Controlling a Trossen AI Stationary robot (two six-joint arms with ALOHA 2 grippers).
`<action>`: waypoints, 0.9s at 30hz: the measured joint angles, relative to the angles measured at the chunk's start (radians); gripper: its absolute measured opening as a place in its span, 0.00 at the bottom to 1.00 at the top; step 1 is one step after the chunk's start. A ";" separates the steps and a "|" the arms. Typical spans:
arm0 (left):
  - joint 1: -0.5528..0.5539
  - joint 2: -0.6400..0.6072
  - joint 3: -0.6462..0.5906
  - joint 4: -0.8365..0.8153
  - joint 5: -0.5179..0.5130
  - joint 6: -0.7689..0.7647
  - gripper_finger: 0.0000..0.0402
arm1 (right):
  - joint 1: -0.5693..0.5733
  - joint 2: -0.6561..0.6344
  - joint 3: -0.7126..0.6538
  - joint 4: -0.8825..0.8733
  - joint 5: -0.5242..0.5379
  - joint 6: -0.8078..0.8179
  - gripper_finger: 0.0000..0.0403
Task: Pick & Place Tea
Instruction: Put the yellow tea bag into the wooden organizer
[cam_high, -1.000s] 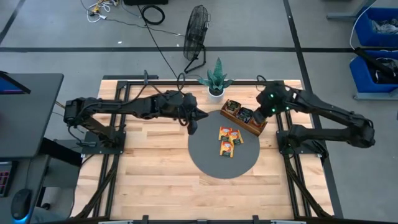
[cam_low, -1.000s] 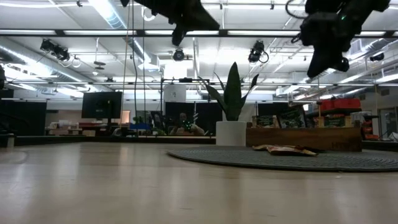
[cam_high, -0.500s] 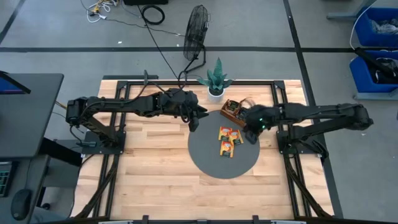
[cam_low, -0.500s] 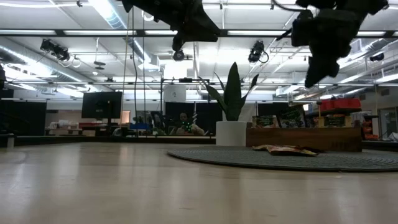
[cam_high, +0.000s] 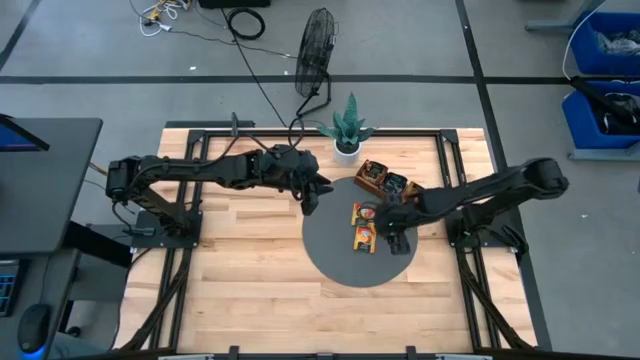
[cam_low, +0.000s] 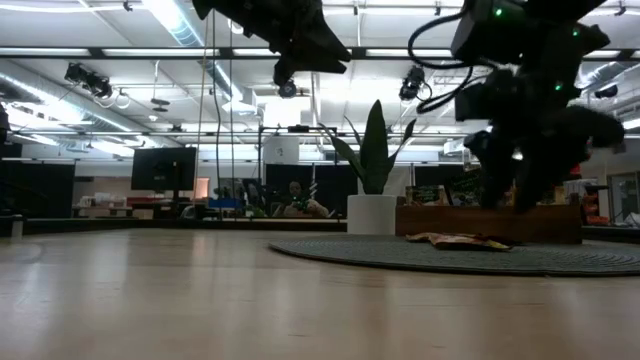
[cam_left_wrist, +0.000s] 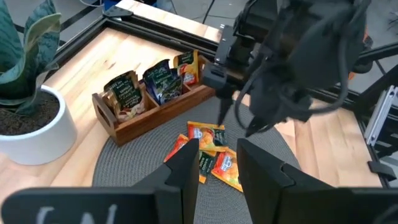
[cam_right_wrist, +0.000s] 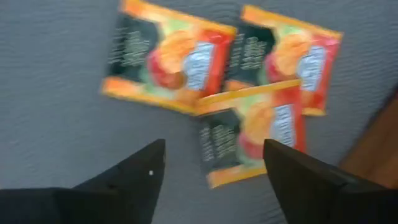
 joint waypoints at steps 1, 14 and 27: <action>-0.001 0.000 0.000 0.000 0.000 0.001 0.28 | 0.000 0.018 0.000 0.016 0.033 0.003 0.70; -0.018 0.000 0.000 -0.029 0.000 0.011 0.28 | -0.001 0.169 0.000 0.118 0.031 0.036 0.67; -0.018 0.000 0.000 -0.042 0.001 0.010 0.28 | -0.001 0.170 0.000 0.119 0.029 0.038 0.35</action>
